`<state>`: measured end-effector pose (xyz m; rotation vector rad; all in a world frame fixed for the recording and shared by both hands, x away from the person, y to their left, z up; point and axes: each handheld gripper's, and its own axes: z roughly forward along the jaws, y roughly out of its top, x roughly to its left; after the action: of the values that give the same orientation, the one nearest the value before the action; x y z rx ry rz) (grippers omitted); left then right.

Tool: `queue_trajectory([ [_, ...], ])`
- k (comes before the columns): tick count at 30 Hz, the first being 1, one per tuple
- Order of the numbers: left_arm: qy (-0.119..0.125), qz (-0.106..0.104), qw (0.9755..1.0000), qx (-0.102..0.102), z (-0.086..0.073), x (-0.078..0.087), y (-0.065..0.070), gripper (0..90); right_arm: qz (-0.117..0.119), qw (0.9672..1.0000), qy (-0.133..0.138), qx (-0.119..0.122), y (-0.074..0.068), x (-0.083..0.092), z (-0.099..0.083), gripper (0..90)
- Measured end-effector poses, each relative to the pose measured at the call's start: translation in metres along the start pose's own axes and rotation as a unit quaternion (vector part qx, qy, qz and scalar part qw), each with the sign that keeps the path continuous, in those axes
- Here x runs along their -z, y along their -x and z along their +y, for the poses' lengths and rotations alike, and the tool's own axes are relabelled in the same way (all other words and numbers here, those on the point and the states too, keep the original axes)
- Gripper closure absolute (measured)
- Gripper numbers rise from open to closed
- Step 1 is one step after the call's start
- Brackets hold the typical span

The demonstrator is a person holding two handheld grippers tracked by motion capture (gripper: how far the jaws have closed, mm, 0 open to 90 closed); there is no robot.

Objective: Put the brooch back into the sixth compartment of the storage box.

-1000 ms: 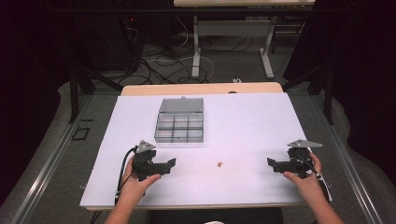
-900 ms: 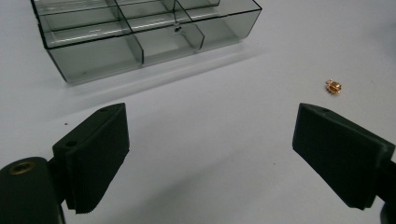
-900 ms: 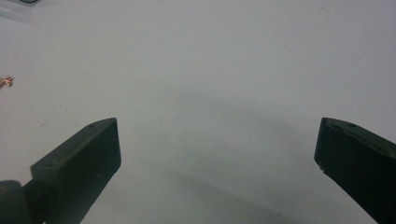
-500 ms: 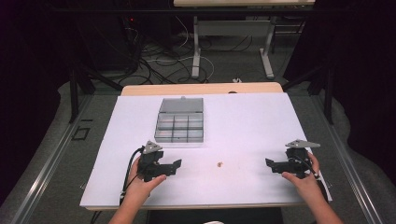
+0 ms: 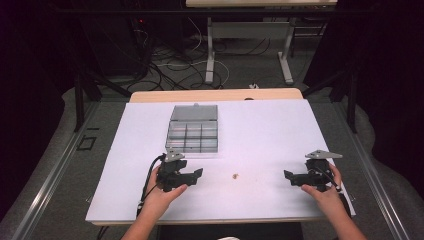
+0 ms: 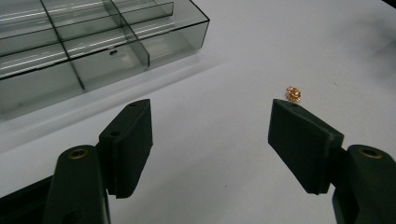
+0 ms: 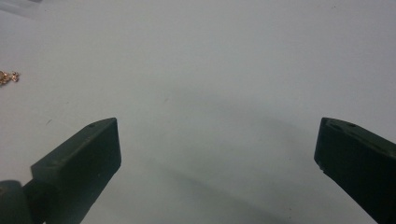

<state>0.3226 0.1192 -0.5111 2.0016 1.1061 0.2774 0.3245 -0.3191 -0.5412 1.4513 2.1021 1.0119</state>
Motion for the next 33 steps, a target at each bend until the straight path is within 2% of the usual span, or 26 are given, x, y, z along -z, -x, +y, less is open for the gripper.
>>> queue_trajectory([
  [7, -0.004, -0.017, 0.9998, -0.005, 0.008, -0.006, 0.009, 32.8, -0.001, 1.0, 0.0, -0.001, -0.001, 0.0, 0.0, 0.2],
  [16, 0.015, -0.014, 0.9996, -0.02, 0.017, -0.011, 0.017, 33.5, 0.001, 1.0, 0.001, -0.003, -0.001, 0.0, 0.0, 0.2],
  [19, 0.02, -0.013, 0.9996, -0.015, 0.02, -0.013, 0.02, 33.5, 0.004, 1.0, 0.0, 0.002, -0.001, 0.0, 0.0, 0.2],
  [28, 0.018, -0.021, 0.9993, -0.024, 0.03, -0.02, 0.028, 35.8, 0.006, 1.0, 0.001, 0.001, -0.002, 0.0, 0.0, 0.3],
  [33, 0.015, -0.028, 0.9993, -0.019, 0.033, -0.025, 0.032, 38.5, 0.006, 1.0, -0.001, -0.003, -0.002, 0.0, 0.0, 0.4],
])
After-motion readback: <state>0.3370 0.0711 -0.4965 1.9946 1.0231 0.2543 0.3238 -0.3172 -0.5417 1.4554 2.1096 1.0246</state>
